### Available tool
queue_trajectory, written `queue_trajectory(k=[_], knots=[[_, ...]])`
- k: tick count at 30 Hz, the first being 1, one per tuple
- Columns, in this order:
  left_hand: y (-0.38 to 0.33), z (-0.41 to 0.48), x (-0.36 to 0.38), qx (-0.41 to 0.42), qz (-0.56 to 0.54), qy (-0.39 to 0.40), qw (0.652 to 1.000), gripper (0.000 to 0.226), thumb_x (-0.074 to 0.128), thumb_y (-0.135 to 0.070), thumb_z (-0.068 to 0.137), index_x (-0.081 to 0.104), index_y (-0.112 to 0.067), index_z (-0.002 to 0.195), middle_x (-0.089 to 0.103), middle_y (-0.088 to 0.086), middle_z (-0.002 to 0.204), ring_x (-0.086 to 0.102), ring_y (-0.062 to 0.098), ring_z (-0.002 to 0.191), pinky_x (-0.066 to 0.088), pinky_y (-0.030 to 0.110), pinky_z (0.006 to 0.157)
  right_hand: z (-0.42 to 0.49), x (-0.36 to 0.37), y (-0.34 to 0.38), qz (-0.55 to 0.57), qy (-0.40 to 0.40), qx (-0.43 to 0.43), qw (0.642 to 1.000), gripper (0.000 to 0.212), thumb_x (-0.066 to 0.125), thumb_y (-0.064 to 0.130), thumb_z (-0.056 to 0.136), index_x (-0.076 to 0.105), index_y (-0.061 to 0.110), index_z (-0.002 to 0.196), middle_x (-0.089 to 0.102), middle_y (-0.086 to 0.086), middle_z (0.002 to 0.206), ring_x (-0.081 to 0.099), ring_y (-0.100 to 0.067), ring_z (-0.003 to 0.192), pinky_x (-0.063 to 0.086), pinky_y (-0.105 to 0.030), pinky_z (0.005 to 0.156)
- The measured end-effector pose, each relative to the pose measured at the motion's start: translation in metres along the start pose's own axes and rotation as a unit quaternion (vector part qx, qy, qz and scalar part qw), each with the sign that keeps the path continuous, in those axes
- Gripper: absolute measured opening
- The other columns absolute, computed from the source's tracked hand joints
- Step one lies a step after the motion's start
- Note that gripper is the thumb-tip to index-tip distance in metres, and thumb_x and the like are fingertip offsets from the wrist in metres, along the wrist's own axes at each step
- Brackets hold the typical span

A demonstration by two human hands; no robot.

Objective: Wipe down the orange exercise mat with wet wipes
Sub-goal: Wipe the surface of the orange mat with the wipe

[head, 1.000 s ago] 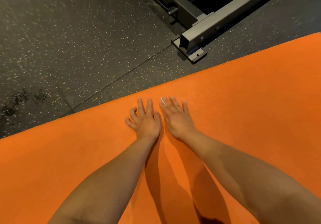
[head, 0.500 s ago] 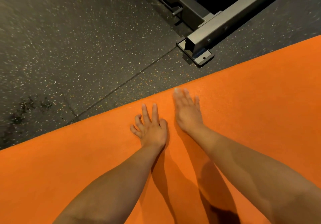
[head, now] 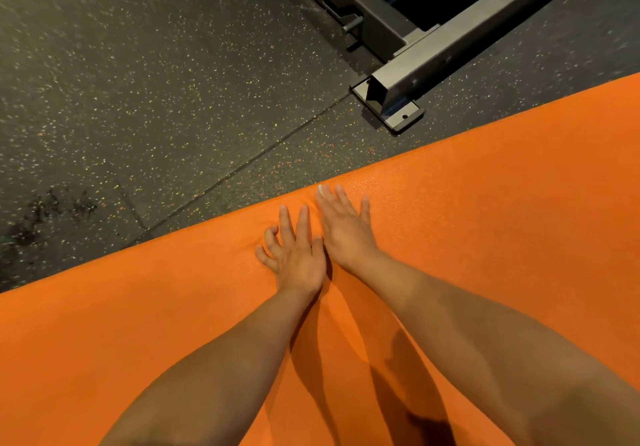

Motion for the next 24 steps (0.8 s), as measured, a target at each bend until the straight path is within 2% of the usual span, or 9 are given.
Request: queue_trajectory(k=[7,12,16,20,24], knots=[[0.007,-0.003,-0.007,0.019,-0.053,-0.004,0.998,0.058,0.044,-0.037,0.1,0.024,-0.048,0.154,-0.008,-0.016,0.167,-0.001,0.021,0.149,-0.012,0.051,0.118,-0.044,0.016,0.002,-0.041,0.057,-0.034,0.997,0.064,0.028,0.023,0.107,-0.003,0.031,0.162,-0.008,0.015,0.169,-0.015,-0.012,0.154,-0.008,-0.053,0.124],[0.021,-0.05,0.005,0.055,-0.022,-0.02,0.998,0.058,0.039,-0.037,0.103,0.02,-0.04,0.157,-0.003,-0.009,0.169,-0.01,0.016,0.154,-0.009,0.047,0.123,-0.096,0.033,-0.005,-0.063,0.067,-0.046,0.995,0.062,0.025,0.027,0.108,-0.007,0.032,0.161,-0.014,0.017,0.167,-0.02,-0.012,0.153,-0.007,-0.053,0.124],[0.033,-0.118,0.031,0.044,-0.033,-0.035,0.998,0.055,0.036,-0.036,0.105,0.02,-0.038,0.158,-0.002,-0.007,0.169,-0.011,0.014,0.154,-0.008,0.044,0.123,-0.147,0.048,-0.006,-0.069,0.079,-0.048,0.993,0.065,0.027,0.029,0.107,-0.011,0.036,0.16,-0.015,0.018,0.167,-0.023,-0.01,0.152,-0.009,-0.05,0.124],[0.04,-0.165,0.047,0.039,-0.036,-0.017,0.998,0.056,0.037,-0.035,0.105,0.02,-0.036,0.158,-0.003,-0.009,0.168,-0.014,0.012,0.153,-0.009,0.041,0.122,-0.204,0.056,-0.007,-0.056,0.095,-0.047,0.993,0.069,0.028,0.026,0.106,-0.014,0.036,0.16,-0.016,0.019,0.166,-0.026,-0.009,0.15,-0.013,-0.049,0.124],[0.051,-0.217,0.055,0.048,-0.031,0.012,0.998,0.057,0.04,-0.032,0.104,0.022,-0.033,0.158,-0.001,-0.006,0.169,-0.011,0.015,0.154,-0.002,0.041,0.124,-0.253,0.068,-0.012,-0.061,0.115,-0.041,0.991,0.065,0.026,0.027,0.108,-0.013,0.035,0.16,-0.013,0.019,0.166,-0.021,-0.009,0.152,-0.01,-0.049,0.124]])
Point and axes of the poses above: each hand's wrist, its own z-axis towards the middle knuckle, its own x-axis out of the palm, y = z × x, the point moved 2 cm from there along z, towards the middle knuckle
